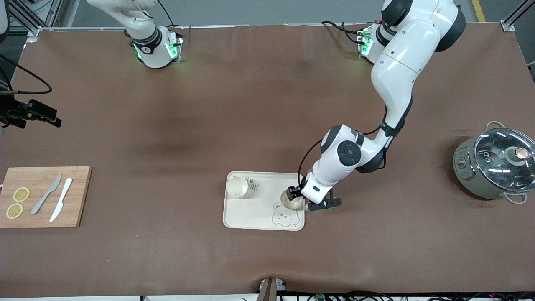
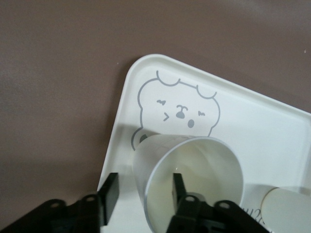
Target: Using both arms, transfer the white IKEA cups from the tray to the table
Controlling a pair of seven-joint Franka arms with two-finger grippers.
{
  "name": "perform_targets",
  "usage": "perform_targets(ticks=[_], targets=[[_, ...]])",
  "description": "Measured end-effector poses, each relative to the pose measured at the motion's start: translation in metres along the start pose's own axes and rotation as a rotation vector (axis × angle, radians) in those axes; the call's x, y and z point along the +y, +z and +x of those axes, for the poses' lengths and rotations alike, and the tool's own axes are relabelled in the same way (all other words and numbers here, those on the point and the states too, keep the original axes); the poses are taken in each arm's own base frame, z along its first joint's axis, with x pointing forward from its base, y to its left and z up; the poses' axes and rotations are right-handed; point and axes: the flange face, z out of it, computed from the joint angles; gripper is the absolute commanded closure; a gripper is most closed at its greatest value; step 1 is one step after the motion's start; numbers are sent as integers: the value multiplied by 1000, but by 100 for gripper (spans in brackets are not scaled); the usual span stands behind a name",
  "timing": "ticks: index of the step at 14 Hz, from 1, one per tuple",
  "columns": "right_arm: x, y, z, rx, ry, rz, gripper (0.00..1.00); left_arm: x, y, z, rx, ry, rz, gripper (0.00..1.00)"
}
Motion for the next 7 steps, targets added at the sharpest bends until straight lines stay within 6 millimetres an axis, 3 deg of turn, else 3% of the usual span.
perform_targets(ticks=[4, 7], targets=[[-10, 0, 3, 1, -19, 0, 0, 5, -3, 1, 9, 5, -8, 100], [-9, 16, 11, -28, -19, 2, 0, 9, -21, 15, 54, 31, -9, 100]])
